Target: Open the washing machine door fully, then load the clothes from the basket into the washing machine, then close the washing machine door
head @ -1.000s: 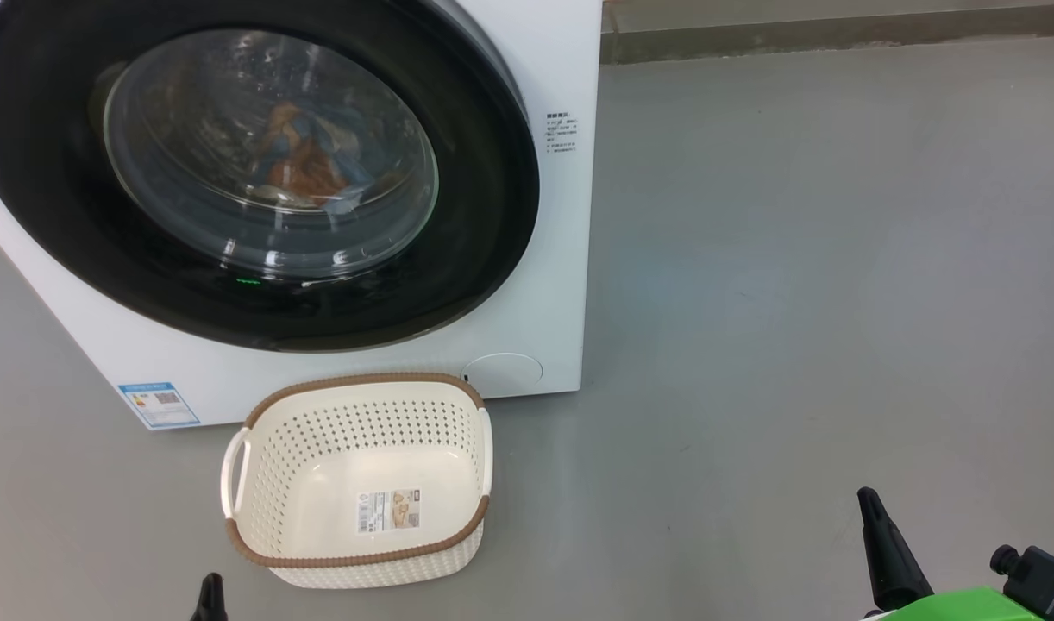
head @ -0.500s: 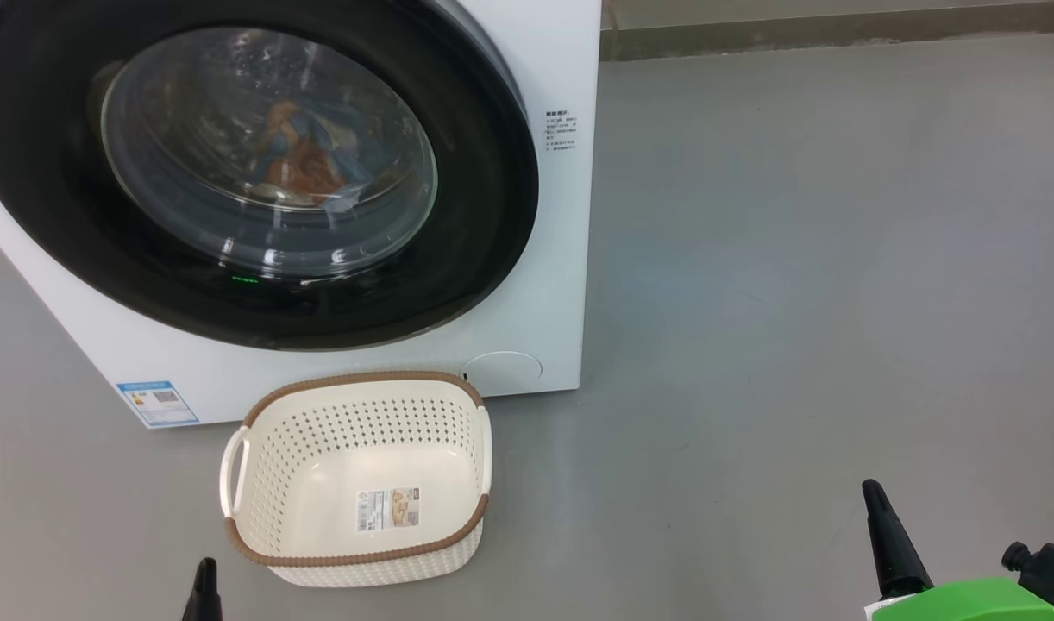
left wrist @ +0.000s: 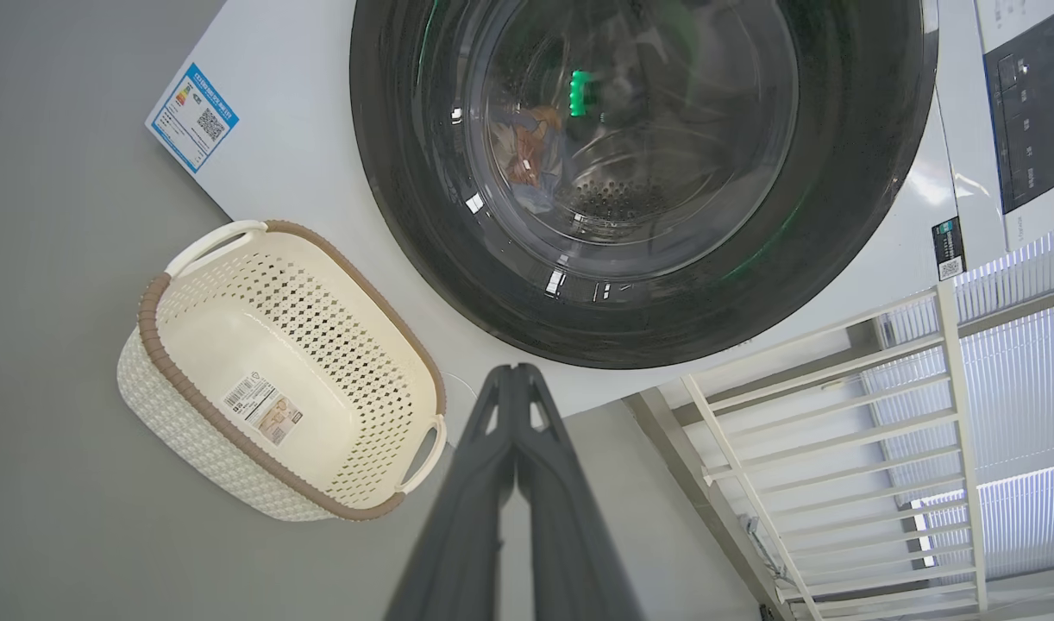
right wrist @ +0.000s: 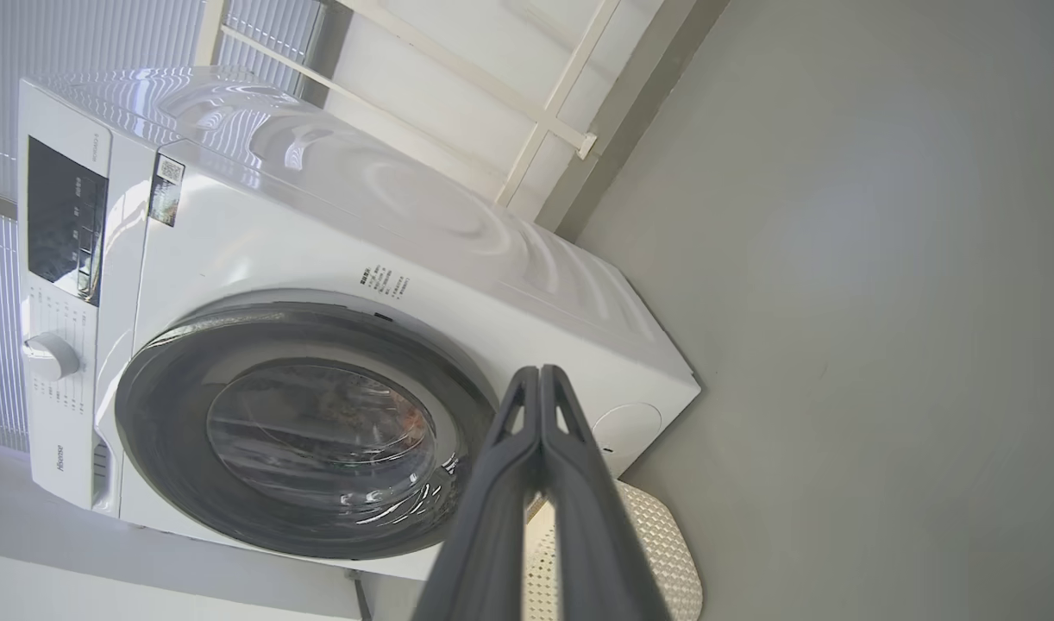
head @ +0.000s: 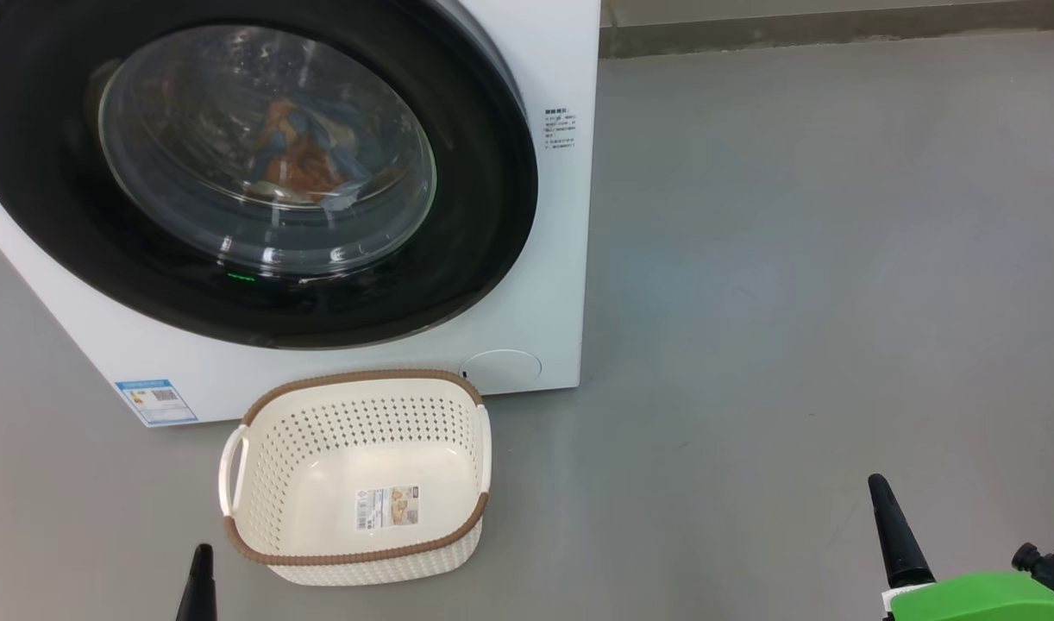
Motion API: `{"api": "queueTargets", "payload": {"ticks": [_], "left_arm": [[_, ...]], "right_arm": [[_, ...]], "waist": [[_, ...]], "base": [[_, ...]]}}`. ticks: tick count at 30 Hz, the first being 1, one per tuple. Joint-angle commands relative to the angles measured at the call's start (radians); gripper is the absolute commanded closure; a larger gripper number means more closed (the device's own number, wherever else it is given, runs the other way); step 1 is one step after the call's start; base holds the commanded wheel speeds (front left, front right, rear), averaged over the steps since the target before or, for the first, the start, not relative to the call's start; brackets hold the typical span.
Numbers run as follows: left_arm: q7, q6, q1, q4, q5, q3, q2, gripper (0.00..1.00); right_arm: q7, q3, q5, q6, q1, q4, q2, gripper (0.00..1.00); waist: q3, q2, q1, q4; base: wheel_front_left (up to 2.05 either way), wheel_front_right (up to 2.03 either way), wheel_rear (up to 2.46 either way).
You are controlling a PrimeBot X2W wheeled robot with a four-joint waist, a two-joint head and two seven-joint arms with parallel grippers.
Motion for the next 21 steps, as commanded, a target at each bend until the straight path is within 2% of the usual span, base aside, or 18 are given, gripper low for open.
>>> {"api": "queueTargets", "payload": {"ticks": [1, 21], "left_arm": [[0.008, -0.015, -0.053, -0.011, -0.042, 0.029, 0.018, 1.00], [0.063, -0.035, -0.110, 0.023, -0.253, 0.053, 0.021, 1.00]], "right_arm": [[0.011, 0.012, 0.048, -0.001, -0.048, -0.021, -0.007, 1.00], [0.068, 0.001, 0.266, -0.001, -0.075, -0.008, -0.008, 1.00]], "waist": [[0.001, -0.0001, 0.0000, 0.000], [0.005, -0.0001, 0.0000, -0.002]], "base": [[0.00, 0.00, 0.00], [0.00, 0.00, 0.00]]}}
